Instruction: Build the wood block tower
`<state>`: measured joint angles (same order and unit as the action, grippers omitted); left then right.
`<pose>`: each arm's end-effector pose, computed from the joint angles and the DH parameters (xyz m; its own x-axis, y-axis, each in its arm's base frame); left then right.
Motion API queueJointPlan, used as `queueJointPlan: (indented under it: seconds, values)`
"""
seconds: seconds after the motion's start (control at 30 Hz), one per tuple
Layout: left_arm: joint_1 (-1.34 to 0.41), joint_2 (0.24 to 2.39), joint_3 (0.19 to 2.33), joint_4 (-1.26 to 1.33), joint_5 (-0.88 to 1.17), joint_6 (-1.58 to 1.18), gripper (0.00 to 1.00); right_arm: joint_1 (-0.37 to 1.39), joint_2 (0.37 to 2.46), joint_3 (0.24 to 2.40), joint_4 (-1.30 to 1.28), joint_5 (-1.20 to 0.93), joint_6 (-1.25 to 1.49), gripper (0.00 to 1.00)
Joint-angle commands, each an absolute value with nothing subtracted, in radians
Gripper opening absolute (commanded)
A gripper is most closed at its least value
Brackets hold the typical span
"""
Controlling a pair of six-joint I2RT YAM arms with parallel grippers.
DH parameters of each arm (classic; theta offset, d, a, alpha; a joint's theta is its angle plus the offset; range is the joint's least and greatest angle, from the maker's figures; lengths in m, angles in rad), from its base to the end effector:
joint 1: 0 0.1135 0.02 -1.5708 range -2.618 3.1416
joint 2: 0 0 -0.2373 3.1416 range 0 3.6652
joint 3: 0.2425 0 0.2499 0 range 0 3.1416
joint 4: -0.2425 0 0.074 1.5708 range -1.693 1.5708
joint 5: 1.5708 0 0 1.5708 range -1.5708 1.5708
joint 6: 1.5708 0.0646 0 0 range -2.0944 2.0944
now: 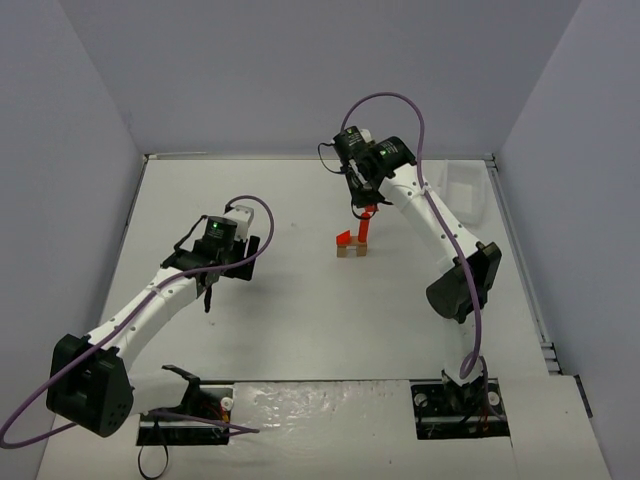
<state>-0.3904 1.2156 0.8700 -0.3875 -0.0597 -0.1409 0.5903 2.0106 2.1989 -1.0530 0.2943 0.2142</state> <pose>0.2687 -0.1064 0.2176 -0.6603 0.1201 -0.7413 0.2486 0.9664 -0.0648 0.3728 0.2272 0.3292 -0.6977 -0.2226 -0.6810 -0.2333 0.9693 -0.0777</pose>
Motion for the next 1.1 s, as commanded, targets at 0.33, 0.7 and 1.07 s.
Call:
queueJointPlan:
  seconds: [0.33,0.7,1.07]
  values:
    - [-0.386,1.21,0.891,-0.343,-0.121,-0.143,0.75,0.595,2.042,2.243,-1.065,0.298,0.209,0.0]
    - [-0.385,1.214,0.893,-0.344,-0.129,-0.147,0.78,0.6,2.048,2.243,-1.065,0.298,0.213,0.0]
    - [-0.385,1.216,0.891,-0.342,-0.124,-0.15,0.78,0.61,2.039,2.221,-1.066,0.297,0.222,0.0]
